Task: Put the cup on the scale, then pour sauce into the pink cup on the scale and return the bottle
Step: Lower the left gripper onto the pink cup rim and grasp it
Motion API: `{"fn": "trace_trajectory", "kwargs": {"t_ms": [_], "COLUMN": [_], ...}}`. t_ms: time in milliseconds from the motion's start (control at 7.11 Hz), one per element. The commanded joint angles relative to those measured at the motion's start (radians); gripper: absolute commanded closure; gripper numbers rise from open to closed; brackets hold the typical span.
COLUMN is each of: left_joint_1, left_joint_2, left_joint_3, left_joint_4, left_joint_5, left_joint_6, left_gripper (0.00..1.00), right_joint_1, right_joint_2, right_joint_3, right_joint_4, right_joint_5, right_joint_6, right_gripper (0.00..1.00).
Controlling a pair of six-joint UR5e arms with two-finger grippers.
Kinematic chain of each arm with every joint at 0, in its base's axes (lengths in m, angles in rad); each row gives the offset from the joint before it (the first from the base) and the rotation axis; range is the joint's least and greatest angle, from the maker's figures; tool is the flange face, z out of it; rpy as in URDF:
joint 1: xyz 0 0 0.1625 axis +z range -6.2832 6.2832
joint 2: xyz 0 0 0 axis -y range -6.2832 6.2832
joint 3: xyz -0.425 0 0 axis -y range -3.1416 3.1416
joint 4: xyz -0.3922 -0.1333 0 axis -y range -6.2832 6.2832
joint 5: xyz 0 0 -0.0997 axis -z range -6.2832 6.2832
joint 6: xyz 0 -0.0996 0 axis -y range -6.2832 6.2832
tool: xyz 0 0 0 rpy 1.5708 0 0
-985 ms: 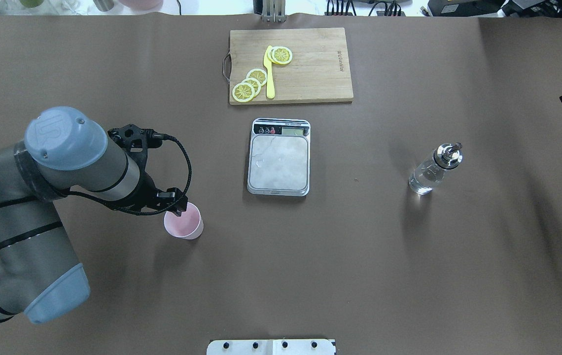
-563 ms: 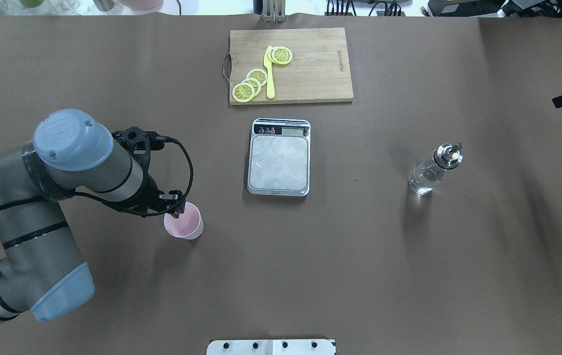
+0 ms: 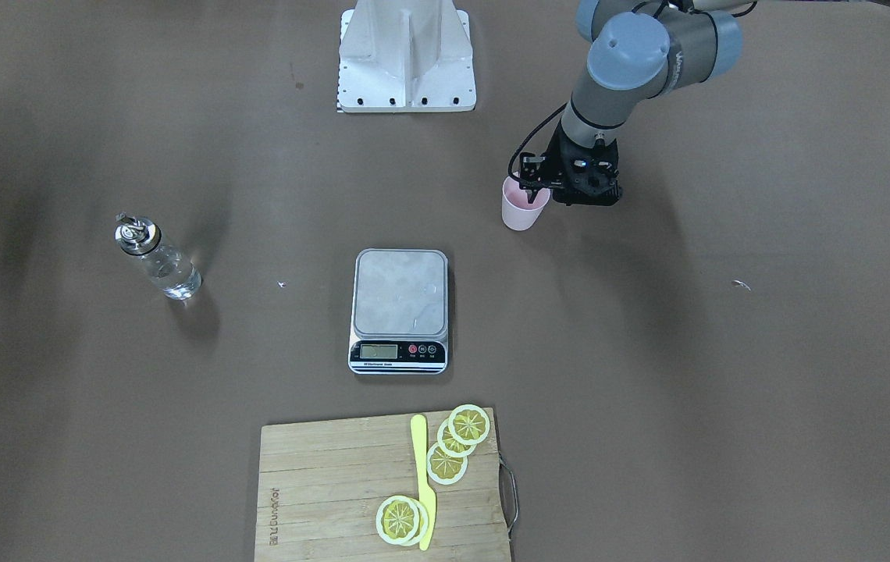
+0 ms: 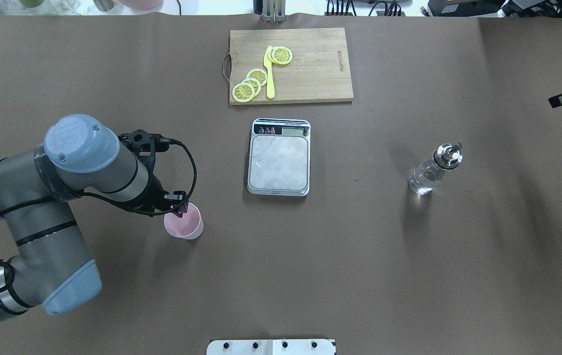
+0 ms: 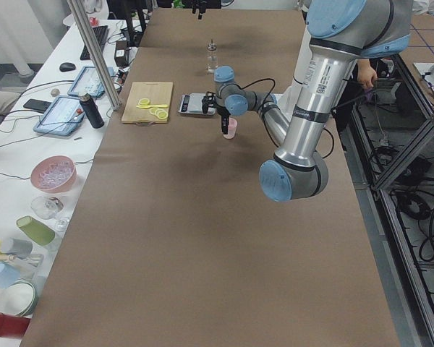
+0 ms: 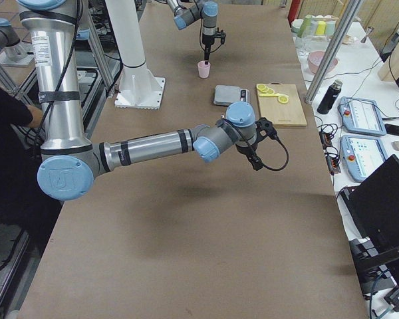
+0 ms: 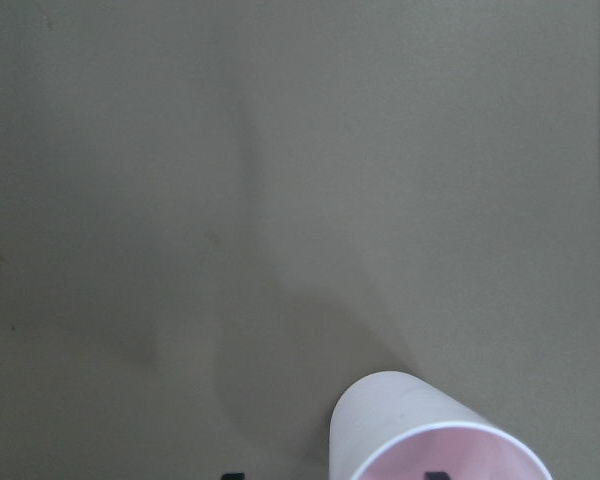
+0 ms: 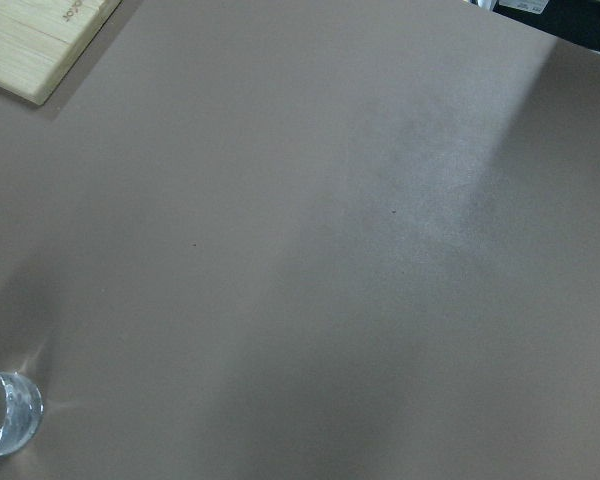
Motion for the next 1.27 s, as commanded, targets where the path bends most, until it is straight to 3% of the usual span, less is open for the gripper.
{"fn": "trace_trajectory", "kwargs": {"t_ms": [0,281,563,704,844,985,1126], "left_joint_1": [0.002,0.014,0.03,0.034,0.034,0.034,0.034], "left_joint_2": [0.0,0.002,0.002,0.002,0.0,0.0,-0.002], "left_joint_3": [0.003,0.0,0.003,0.003,0.001,0.003,0.0], "left_joint_4": [-0.006,-0.005,-0.005,-0.003,-0.003,-0.003,-0.003], "left_joint_5": [-0.005,-0.004,0.003,0.004,0.004,0.006,0.004], "left_joint_6": [0.001,0.006,0.003,0.003,0.001,0.003,0.001], "left_gripper": [0.35,0.5,0.53,0.65,0.86,1.0,1.0], "right_joint_1": [-0.004,-0.007,-0.008,-0.01,-0.01,-0.01,-0.011], "right_joint_2": [0.0,0.002,0.002,0.002,0.002,0.002,0.003], "right_joint_3": [0.0,-0.001,-0.001,-0.001,-0.001,-0.001,-0.001], "right_joint_4": [-0.001,-0.001,-0.001,-0.001,-0.001,-0.001,-0.001], "right_joint_5": [-0.001,-0.004,-0.003,-0.003,-0.004,-0.003,-0.004], "right_joint_6": [0.0,0.0,0.001,0.001,0.001,0.001,0.001], "right_gripper": [0.01,0.01,0.01,0.01,0.01,0.01,0.01]}}
